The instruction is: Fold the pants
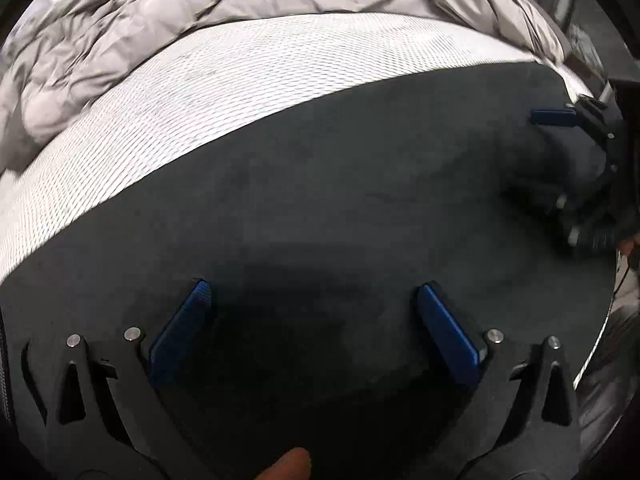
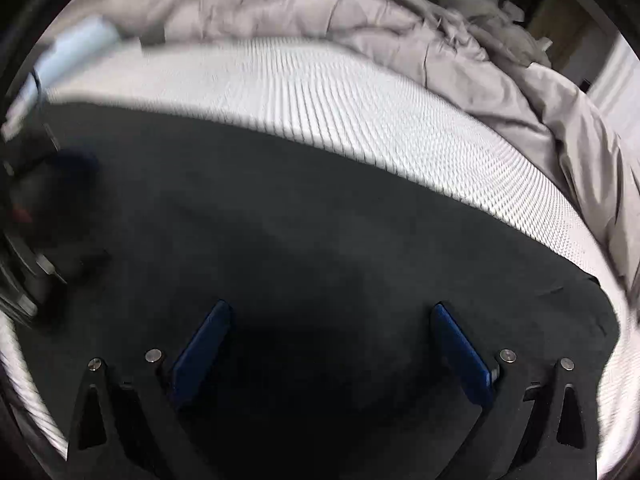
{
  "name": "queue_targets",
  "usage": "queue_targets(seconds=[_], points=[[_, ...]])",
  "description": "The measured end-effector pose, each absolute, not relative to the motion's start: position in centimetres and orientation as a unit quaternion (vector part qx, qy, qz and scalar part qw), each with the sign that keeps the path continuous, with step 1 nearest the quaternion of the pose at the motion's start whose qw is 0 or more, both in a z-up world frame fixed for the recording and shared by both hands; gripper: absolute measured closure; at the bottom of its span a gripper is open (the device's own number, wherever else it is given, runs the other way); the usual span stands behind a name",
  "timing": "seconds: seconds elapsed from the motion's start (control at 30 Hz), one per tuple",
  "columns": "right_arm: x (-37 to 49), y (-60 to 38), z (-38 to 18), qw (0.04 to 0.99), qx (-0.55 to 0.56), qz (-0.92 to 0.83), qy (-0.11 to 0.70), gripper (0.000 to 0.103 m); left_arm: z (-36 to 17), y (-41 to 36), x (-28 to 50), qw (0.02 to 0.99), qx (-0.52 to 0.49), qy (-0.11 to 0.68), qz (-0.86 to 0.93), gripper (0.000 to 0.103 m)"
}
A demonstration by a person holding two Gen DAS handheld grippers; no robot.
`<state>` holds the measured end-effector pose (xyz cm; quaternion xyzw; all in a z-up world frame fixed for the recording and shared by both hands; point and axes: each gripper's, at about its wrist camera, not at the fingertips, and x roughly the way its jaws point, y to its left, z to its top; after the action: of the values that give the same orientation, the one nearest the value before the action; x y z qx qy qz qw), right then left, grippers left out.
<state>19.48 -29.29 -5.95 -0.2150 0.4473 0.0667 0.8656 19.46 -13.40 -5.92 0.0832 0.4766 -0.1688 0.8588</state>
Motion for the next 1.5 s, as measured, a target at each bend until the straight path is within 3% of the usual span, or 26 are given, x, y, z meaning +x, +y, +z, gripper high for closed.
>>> queue_targets(seconds=[0.2, 0.33, 0.47, 0.6, 0.8, 0.93, 1.03, 1.17, 1.23, 1.37, 1.5], points=[[18.2, -44.5, -5.0, 0.858, -0.195, -0.178, 0.441, 0.000, -5.8, -3.6, 17.0, 0.883, 0.004, 0.465, -0.066, 0.000], [16.7, -51.1, -4.4, 0.874, -0.049, -0.187, 0.446, 0.000, -5.5, -1.7, 16.2, 0.888, -0.003, 0.458, -0.027, 0.001], [16.4, -47.4, -2.5, 0.885, -0.096, -0.173, 0.421, 0.001, -3.0, -3.1, 15.6, 0.903, 0.006, 0.427, -0.043, 0.001], [17.5, -39.9, -1.3, 0.907, -0.094, -0.046, 0.407, 0.001, -0.4, -6.3, 17.1, 0.911, 0.013, 0.402, -0.087, 0.001], [22.9, -29.3, -5.9, 0.870, -0.165, 0.083, 0.457, 0.001, -3.4, -12.1, 24.9, 0.873, 0.065, 0.464, -0.132, 0.001], [24.3, -34.2, -5.4, 0.876, -0.159, 0.036, 0.454, 0.001, -6.1, -9.3, 26.0, 0.862, 0.050, 0.492, -0.112, 0.000], [25.4, -42.8, -5.1, 0.866, -0.185, -0.157, 0.438, 0.001, -6.2, -6.7, 25.4, 0.867, 0.019, 0.488, -0.099, 0.000], [24.5, -51.1, -4.0, 0.872, -0.027, -0.203, 0.445, 0.001, -5.9, -6.2, 25.3, 0.869, 0.024, 0.487, -0.085, 0.000], [23.7, -50.8, -3.1, 0.879, -0.026, -0.200, 0.433, 0.007, -5.3, -6.5, 25.2, 0.870, 0.028, 0.487, -0.074, 0.001], [22.3, -47.0, -0.4, 0.901, -0.047, -0.173, 0.396, 0.007, -3.5, -7.5, 26.3, 0.876, -0.013, 0.474, -0.089, 0.001], [23.7, -40.5, -0.5, 0.912, -0.036, -0.034, 0.408, 0.007, -4.1, -12.8, 30.0, 0.871, 0.010, 0.479, -0.108, 0.001]])
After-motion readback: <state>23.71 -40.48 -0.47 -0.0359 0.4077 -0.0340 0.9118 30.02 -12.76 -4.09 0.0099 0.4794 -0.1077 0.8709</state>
